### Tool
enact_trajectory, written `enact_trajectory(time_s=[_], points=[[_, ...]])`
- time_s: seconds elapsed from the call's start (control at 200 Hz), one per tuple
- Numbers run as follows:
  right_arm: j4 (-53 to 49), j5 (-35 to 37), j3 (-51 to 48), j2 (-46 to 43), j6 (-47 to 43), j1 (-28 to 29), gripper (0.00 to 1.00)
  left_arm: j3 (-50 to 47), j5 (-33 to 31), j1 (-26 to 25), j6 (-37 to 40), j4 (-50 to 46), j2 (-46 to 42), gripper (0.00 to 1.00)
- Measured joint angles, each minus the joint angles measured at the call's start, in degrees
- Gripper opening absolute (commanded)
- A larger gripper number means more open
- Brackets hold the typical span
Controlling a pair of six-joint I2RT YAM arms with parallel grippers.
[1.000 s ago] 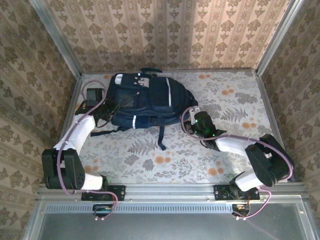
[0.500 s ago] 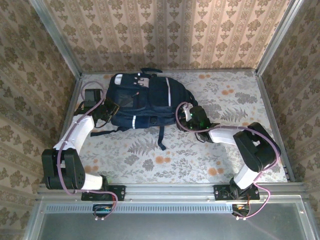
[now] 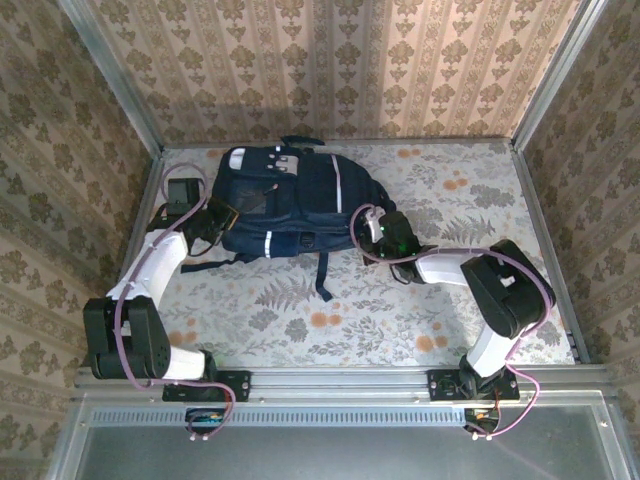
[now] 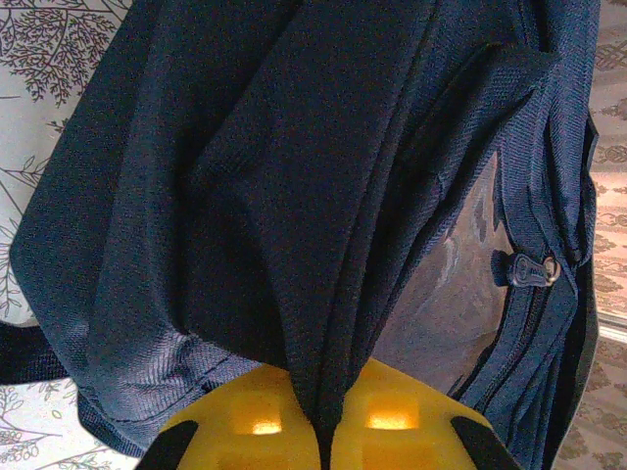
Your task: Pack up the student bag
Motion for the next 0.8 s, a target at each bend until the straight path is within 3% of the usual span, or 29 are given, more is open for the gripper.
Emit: enact_trajectory(time_s=[0.05, 0.095, 0.195, 0.295, 0.515, 0.8], points=[[0.35, 0.02, -1.60, -1.90, 0.02, 0.48, 0.00, 0.17, -0.02, 0.00, 0.00, -0.13, 0.28, 0.01], [0.61, -0.07, -2.91, -3.61, 0.04, 1.14, 0.00, 0.83, -0.07, 0.00, 0.17, -0.68, 0.85, 0.12], [1.49, 0.13, -6.14, -7.69, 0.02, 4.04, 0.00, 3.43, -0.76, 0.04, 1.31, -2.08, 2.54, 0.48], [1.60, 0.07, -9.31, -11.50, 0.09, 8.96, 0.00, 5.95, -2.36, -0.07, 1.90, -4.24, 2.67, 0.60], [2.29, 0.28, -11.58, -14.67, 3.50, 18.71, 0.00, 3.67, -3.52, -0.81, 0.07, -8.22, -4.44, 0.61], [5.42, 2.12, -9.25, -10.49, 8.87, 26.25, 0.00, -13.99, -2.89, -8.50, -6.84, -10.12, -23.43, 0.55]])
